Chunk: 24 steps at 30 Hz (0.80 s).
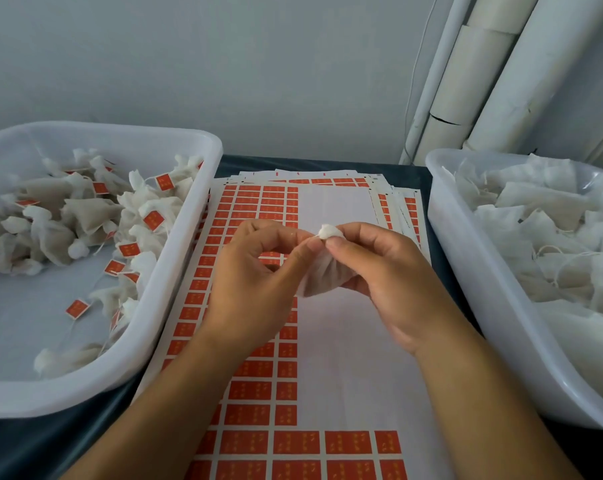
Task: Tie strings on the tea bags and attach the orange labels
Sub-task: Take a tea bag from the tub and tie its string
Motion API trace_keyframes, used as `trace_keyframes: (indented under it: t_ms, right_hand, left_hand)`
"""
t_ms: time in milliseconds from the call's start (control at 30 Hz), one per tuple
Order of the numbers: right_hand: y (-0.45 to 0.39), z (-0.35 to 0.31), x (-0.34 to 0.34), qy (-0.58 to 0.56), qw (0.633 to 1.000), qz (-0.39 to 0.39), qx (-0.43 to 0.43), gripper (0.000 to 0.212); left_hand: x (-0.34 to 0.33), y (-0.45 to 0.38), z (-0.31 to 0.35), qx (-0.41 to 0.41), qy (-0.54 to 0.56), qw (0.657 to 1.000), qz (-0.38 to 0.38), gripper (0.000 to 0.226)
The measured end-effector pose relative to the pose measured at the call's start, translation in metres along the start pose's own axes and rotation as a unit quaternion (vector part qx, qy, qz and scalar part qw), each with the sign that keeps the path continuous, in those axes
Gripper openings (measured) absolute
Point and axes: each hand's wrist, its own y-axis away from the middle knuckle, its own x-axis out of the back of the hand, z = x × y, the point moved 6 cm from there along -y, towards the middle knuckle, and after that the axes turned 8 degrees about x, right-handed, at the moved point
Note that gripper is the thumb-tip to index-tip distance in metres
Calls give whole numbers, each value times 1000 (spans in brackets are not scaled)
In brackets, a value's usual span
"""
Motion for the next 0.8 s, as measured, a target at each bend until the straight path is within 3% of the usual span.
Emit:
trace_keyframes:
  t_ms: [133,367,467,567,800]
  right_hand:
    - [1,9,-6,-100,992,-31,-65,22]
    - [7,12,-18,-295,944,-76,-125,21]
    - [6,12,-21,-302,943,-64,-125,16]
    - [5,13,-23,-270,953,-59,-122,14]
    - [5,18,-22,-224,964,-49,-133,14]
  left_hand:
    - [0,0,0,12,-11,1000,5,27]
    - [-1,0,-2,16,-58,998,-2,18]
    - [1,0,-2,9,-92,996,6,25]
    - [2,1,-1,-18,-121,992,36,9]
    - [6,4,5,-72,-155,982,79,18]
